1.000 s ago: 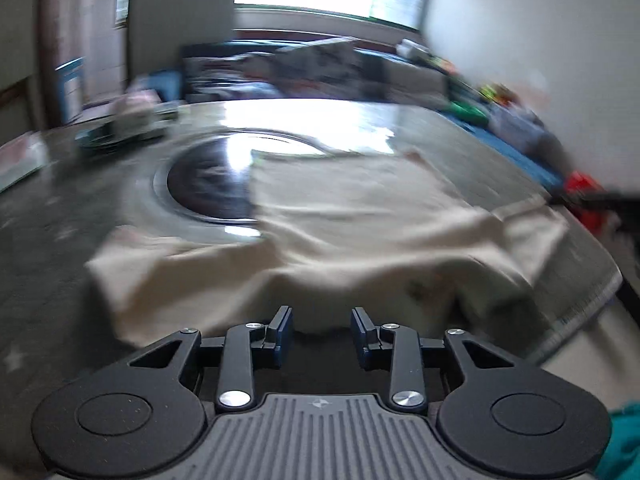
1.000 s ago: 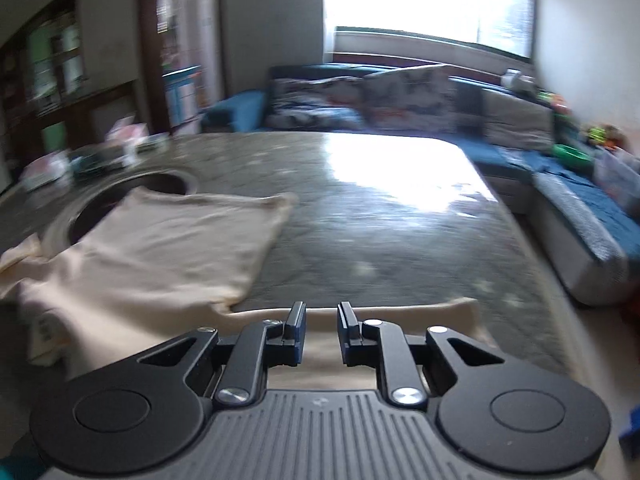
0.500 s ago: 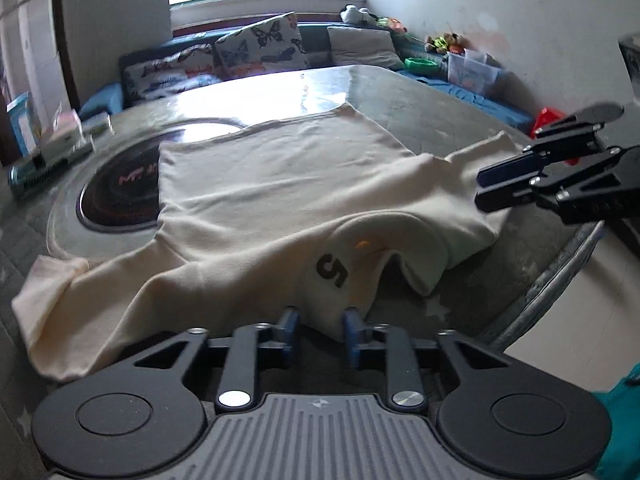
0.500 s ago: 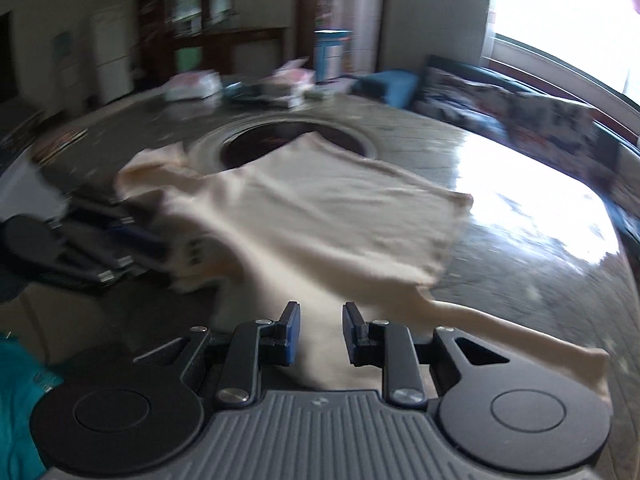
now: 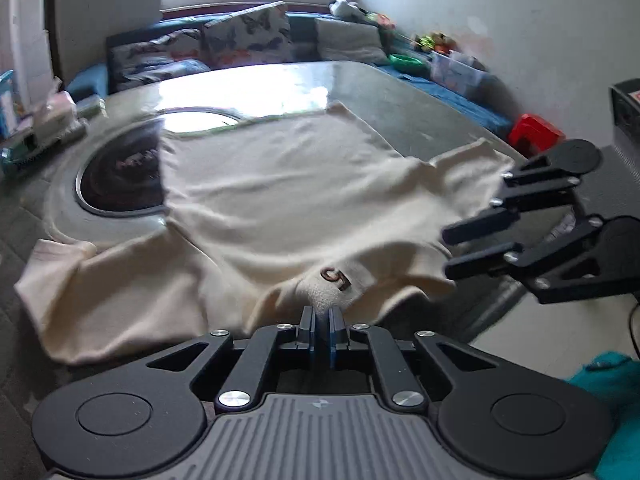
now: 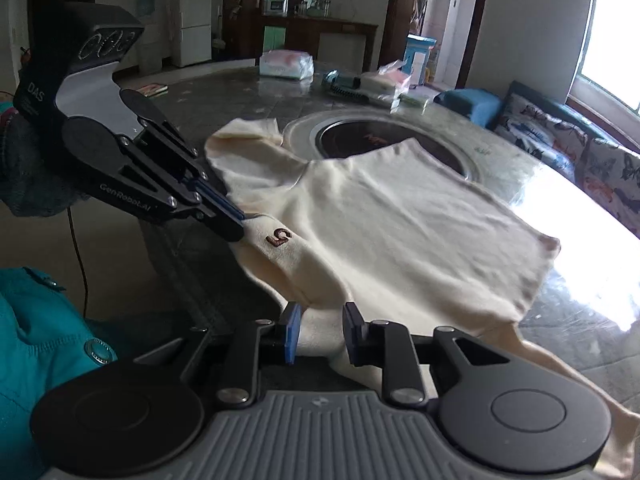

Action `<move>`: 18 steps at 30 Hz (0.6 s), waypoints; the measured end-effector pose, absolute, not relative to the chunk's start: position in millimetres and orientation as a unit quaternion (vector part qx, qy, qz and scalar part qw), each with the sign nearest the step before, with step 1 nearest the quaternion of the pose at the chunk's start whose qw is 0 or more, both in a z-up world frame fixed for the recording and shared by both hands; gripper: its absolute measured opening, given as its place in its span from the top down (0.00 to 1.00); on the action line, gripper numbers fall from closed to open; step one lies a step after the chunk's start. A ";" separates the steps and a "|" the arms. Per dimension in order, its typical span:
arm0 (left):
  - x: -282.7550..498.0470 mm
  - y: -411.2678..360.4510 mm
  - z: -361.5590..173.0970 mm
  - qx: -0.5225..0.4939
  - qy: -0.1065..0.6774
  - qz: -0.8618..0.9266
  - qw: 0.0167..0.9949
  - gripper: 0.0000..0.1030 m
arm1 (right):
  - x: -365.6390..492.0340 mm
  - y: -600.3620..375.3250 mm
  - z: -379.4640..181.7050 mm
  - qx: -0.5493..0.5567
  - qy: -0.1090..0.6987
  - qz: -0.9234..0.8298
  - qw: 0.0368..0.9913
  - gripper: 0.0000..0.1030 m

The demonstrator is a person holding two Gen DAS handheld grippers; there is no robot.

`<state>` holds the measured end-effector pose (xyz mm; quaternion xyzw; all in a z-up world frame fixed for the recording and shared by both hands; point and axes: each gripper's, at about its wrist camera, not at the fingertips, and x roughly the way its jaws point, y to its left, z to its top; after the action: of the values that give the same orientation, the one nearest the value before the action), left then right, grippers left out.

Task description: Fold clothes

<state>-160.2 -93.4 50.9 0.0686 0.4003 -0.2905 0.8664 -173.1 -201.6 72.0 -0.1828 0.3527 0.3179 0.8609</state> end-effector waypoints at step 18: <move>-160.2 -124.1 39.0 0.156 0.345 -0.328 0.866 0.70 | -169.6 -204.1 63.3 -0.171 0.363 0.313 0.860 0.98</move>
<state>-160.2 -124.1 39.0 0.1556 0.3450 -0.3277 0.8657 -169.6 -204.1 63.3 -0.1712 0.3634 0.3134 0.8605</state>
